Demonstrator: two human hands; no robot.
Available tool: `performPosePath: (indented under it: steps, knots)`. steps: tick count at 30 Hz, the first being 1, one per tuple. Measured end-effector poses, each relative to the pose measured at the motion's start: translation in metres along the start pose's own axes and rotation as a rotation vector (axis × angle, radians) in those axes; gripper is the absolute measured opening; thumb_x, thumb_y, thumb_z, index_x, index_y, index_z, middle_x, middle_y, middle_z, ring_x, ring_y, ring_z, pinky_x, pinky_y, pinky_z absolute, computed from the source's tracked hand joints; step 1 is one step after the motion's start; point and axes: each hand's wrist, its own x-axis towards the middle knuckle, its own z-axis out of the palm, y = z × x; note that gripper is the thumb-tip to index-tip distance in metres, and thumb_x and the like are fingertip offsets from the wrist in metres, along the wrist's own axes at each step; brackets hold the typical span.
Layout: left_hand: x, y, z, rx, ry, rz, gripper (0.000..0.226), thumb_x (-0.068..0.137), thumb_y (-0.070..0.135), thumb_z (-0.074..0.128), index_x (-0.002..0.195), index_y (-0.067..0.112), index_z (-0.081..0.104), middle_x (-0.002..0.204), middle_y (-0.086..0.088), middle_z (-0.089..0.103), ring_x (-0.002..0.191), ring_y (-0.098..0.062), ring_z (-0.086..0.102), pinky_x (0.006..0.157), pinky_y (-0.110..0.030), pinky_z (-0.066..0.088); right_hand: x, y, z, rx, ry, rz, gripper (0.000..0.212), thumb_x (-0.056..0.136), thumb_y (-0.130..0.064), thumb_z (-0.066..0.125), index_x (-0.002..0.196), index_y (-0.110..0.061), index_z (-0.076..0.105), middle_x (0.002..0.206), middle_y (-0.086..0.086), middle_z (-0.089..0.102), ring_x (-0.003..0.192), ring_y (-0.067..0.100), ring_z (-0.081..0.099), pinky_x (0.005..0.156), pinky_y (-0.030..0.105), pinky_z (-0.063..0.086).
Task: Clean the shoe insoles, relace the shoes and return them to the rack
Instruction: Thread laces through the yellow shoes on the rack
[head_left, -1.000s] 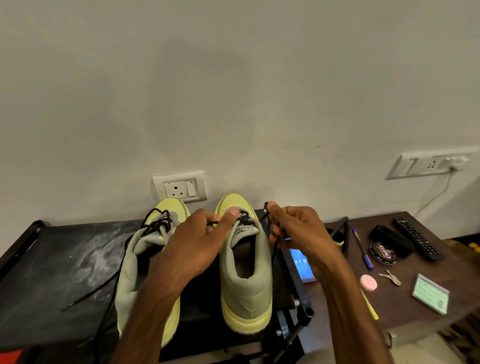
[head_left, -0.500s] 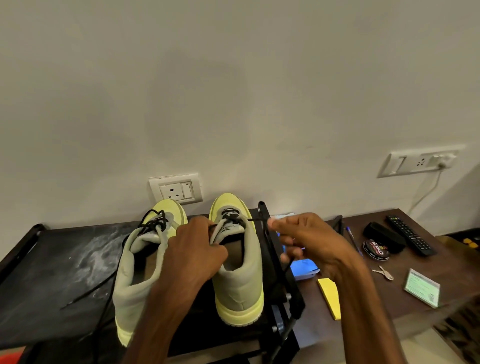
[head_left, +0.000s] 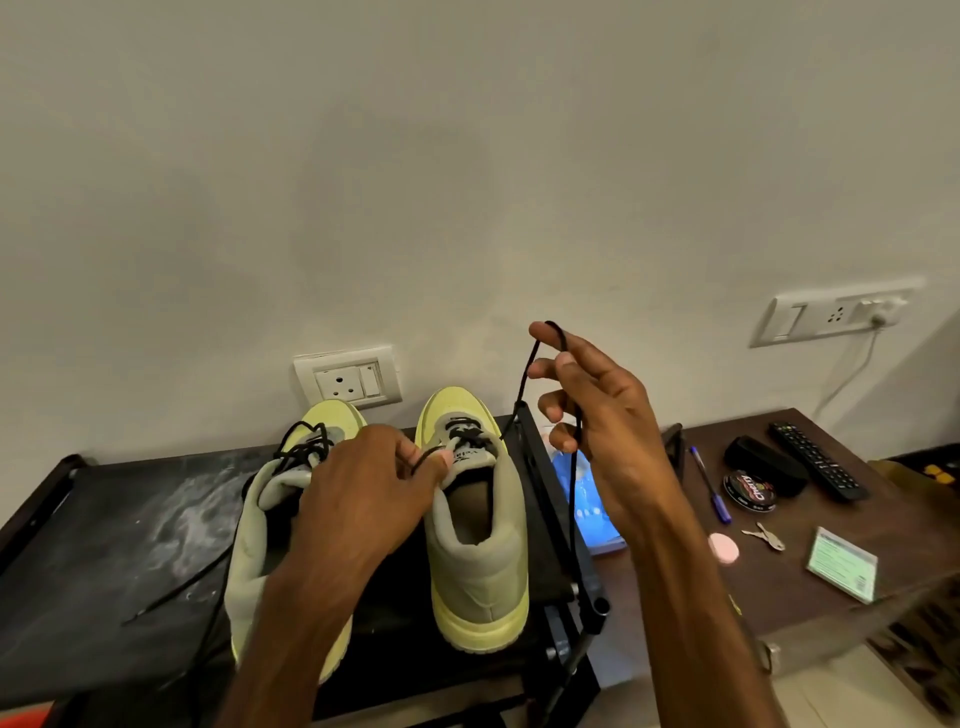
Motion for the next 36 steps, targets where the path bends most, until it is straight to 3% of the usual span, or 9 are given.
performPosePath:
  steps: [5, 7, 10, 16, 21, 25, 29, 33, 36]
  knots:
    - [0.003, 0.000, -0.013, -0.245, 0.122, 0.075, 0.047, 0.099, 0.053, 0.051, 0.080, 0.016, 0.073, 0.076, -0.004, 0.070, 0.078, -0.020, 0.066, 0.073, -0.027, 0.048, -0.001, -0.005, 0.013, -0.073, 0.107, -0.079, 0.027, 0.107, -0.021, 0.052, 0.124, -0.024, 0.072, 0.123, -0.006, 0.070, 0.077, 0.011, 0.051, 0.055, 0.022, 0.045]
    - [0.006, -0.001, -0.016, -0.418, 0.124, 0.077, 0.044, 0.099, 0.053, 0.050, 0.080, 0.021, 0.074, 0.083, 0.000, 0.074, 0.086, -0.015, 0.069, 0.079, -0.028, 0.048, -0.002, -0.005, 0.015, -0.124, 0.123, -0.098, 0.026, 0.107, -0.024, 0.052, 0.123, -0.029, 0.073, 0.125, -0.009, 0.070, 0.094, 0.014, 0.059, 0.070, 0.026, 0.054]
    - [0.001, 0.007, -0.023, -0.752, 0.006, 0.080, 0.040, 0.101, 0.047, 0.052, 0.089, 0.016, 0.073, 0.099, 0.012, 0.078, 0.100, 0.003, 0.069, 0.091, -0.023, 0.044, -0.003, -0.002, 0.017, -0.130, 0.095, -0.090, 0.026, 0.106, -0.024, 0.054, 0.126, -0.028, 0.071, 0.126, -0.014, 0.070, 0.122, 0.009, 0.061, 0.100, 0.034, 0.054]
    - [-0.008, 0.020, -0.034, -1.155, -0.089, 0.175, 0.026, 0.103, 0.030, 0.051, 0.105, 0.009, 0.066, 0.109, -0.003, 0.077, 0.108, -0.018, 0.072, 0.101, -0.034, 0.050, -0.004, 0.001, 0.027, -0.097, -0.023, -0.138, 0.038, 0.101, -0.005, 0.059, 0.137, -0.018, 0.060, 0.127, -0.005, 0.072, 0.123, 0.008, 0.064, 0.106, 0.035, 0.052]
    - [0.004, 0.004, -0.015, -0.915, 0.041, 0.149, 0.015, 0.096, 0.021, 0.068, 0.111, 0.021, 0.070, 0.095, 0.002, 0.077, 0.088, -0.012, 0.073, 0.086, -0.031, 0.059, -0.002, 0.011, 0.028, -0.338, -0.035, -0.181, 0.041, 0.095, -0.006, 0.069, 0.130, -0.025, 0.066, 0.113, -0.003, 0.074, 0.108, 0.011, 0.069, 0.092, 0.033, 0.060]
    - [0.013, -0.011, -0.002, -0.592, 0.047, 0.165, 0.015, 0.092, 0.024, 0.073, 0.104, 0.032, 0.071, 0.087, 0.019, 0.072, 0.080, 0.001, 0.067, 0.073, -0.015, 0.053, -0.002, 0.008, 0.014, -0.699, -0.120, -0.132, 0.023, 0.082, -0.035, 0.083, 0.100, -0.046, 0.074, 0.092, -0.008, 0.069, 0.087, 0.012, 0.067, 0.074, 0.035, 0.057]
    - [0.015, -0.012, 0.004, -0.503, -0.018, 0.155, 0.018, 0.089, 0.030, 0.076, 0.106, 0.033, 0.071, 0.093, 0.021, 0.072, 0.088, 0.006, 0.066, 0.073, -0.005, 0.049, -0.006, -0.003, 0.014, -0.910, -0.305, -0.082, 0.039, 0.067, -0.039, 0.093, 0.074, -0.061, 0.061, 0.100, -0.008, 0.071, 0.094, 0.010, 0.064, 0.077, 0.036, 0.053]
    - [0.013, -0.009, 0.006, -0.475, -0.069, 0.145, 0.023, 0.089, 0.031, 0.076, 0.111, 0.031, 0.069, 0.098, 0.017, 0.070, 0.073, 0.005, 0.062, 0.074, -0.016, 0.053, -0.002, 0.008, 0.026, -1.117, -0.276, -0.169, 0.028, 0.069, -0.036, 0.092, 0.080, -0.048, 0.068, 0.089, -0.017, 0.056, 0.080, -0.003, 0.051, 0.063, 0.015, 0.037]
    - [0.012, -0.010, 0.006, -0.457, -0.129, 0.154, 0.030, 0.087, 0.030, 0.078, 0.115, 0.031, 0.067, 0.105, 0.017, 0.069, 0.065, 0.004, 0.059, 0.075, -0.022, 0.058, 0.001, 0.010, 0.027, -1.037, -0.210, -0.173, 0.050, 0.073, -0.032, 0.090, 0.065, -0.068, 0.056, 0.090, -0.009, 0.071, 0.082, 0.009, 0.064, 0.071, 0.034, 0.053]
